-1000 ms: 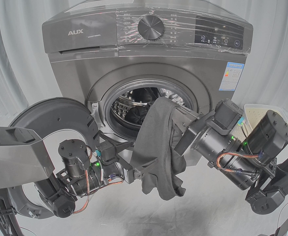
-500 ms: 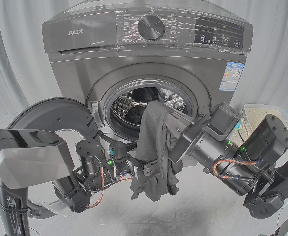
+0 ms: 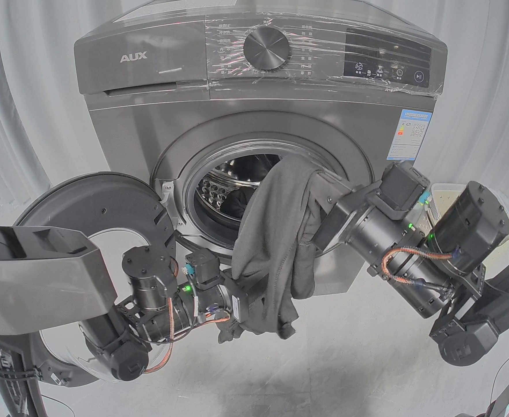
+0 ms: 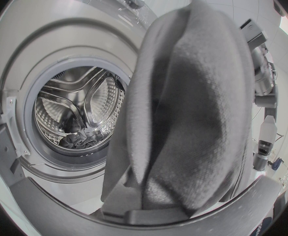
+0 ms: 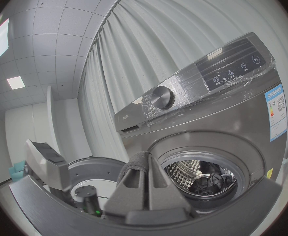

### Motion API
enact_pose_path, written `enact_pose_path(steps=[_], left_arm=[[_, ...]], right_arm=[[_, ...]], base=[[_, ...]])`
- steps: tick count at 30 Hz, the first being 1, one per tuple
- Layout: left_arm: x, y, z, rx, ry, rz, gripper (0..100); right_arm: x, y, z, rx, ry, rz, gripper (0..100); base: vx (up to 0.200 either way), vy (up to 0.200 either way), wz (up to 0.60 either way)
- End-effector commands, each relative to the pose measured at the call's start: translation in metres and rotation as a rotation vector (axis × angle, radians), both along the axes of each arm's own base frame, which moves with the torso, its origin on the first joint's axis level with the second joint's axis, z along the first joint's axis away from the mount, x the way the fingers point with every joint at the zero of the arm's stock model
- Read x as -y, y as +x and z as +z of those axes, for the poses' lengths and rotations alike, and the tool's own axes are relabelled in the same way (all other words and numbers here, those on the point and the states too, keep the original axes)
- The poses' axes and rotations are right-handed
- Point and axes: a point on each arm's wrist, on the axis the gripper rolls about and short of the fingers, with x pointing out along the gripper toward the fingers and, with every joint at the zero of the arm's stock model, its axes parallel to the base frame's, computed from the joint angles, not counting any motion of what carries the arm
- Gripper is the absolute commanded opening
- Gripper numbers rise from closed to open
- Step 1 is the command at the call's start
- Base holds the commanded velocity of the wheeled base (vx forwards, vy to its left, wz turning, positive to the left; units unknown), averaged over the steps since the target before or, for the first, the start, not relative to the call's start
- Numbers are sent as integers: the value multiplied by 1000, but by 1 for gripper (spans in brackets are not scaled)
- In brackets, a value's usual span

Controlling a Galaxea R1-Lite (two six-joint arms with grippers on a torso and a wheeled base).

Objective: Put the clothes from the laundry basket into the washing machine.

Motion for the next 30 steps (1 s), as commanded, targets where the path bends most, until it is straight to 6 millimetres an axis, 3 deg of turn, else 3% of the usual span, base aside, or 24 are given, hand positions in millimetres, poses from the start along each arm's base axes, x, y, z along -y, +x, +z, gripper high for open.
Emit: enact_pose_path(steps=[1,5,6,9,17,23,24,27,30], left_arm=[[-18,-47,39,42,-29,-59,0],[-29,-70,51,49,-36,-94,0],[-35,-84,55,50,-36,-111,0],[-45,-97,63,68,-48,-112,0],[-48,-96,76,102,-87,-96,0],[-47,-96,75,101,-86,-94,0],[-47,-96,75,102,-87,-94,0],[-47,-96,75,101,-86,-93,0],[-48,-95,75,99,-88,-88,0]], right_arm=[[2,33,-12,-23,0,-69,0],[4,50,-24,-44,-5,-103,0],[3,57,-33,-58,-17,-117,0],[3,57,-39,-62,-20,-114,0],[8,42,-65,-143,-105,-78,0],[4,34,-68,-154,-120,-44,0],[3,33,-68,-155,-119,-40,100],[3,26,-73,-172,-139,-26,100],[17,12,-89,-231,-216,-38,100]], base=[[0,0,0],[0,0,0],[0,0,0],[0,0,0],[0,0,0],[0,0,0],[0,0,0],[0,0,0],[0,0,0]])
